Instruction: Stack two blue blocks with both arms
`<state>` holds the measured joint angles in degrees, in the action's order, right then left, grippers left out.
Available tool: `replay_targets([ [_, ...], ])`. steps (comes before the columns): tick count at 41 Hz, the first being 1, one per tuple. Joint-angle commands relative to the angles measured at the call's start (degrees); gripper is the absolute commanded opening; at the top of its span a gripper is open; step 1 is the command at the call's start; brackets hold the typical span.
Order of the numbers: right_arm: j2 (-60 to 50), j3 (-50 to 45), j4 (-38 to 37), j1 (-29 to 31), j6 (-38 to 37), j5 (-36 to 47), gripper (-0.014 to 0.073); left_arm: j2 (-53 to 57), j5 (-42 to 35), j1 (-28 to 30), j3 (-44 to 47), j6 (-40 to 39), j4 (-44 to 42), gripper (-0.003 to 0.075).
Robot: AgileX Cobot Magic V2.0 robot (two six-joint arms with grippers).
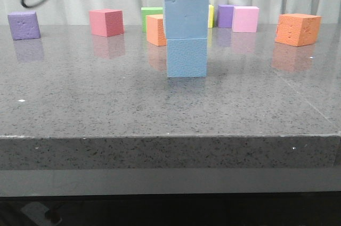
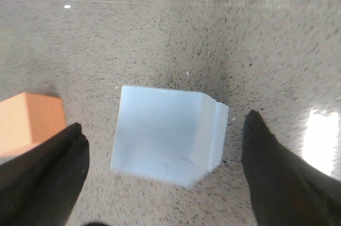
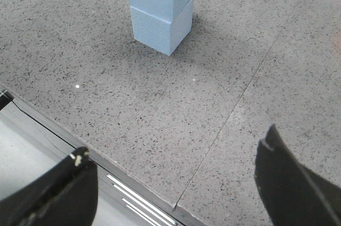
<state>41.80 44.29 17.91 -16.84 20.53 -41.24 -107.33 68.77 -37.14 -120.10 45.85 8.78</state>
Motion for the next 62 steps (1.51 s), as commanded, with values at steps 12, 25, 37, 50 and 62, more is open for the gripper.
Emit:
replay_targets([
  [12, -0.39, 1.52, 1.17, 0.36, 0.5, 3.81, 0.0608, 25.82, -6.82, 0.0, 11.94, -15.31, 0.94, 0.0565],
  [25, -0.39, 1.52, 1.17, 0.36, 0.5, 3.81, 0.0608, 42.31, -7.5, 0.0, 34.57, -33.61, 0.94, 0.0564],
  [37, -0.39, 1.52, 1.17, 0.36, 0.5, 3.81, 0.0608, 54.16, -18.38, 0.0, 54.56, -44.82, -3.64, 0.0564],
  [50, -0.39, 1.52, 1.89, 0.36, 0.5, 3.74, 0.0608, 62.7, -22.2, 0.0, 66.15, -50.58, -12.09, 0.0564],
  [62, -0.27, 1.52, 1.89, 0.36, 0.5, 3.78, 0.0608, 63.39, -23.56, 0.0, 68.75, -50.58, -12.23, 0.0538],
])
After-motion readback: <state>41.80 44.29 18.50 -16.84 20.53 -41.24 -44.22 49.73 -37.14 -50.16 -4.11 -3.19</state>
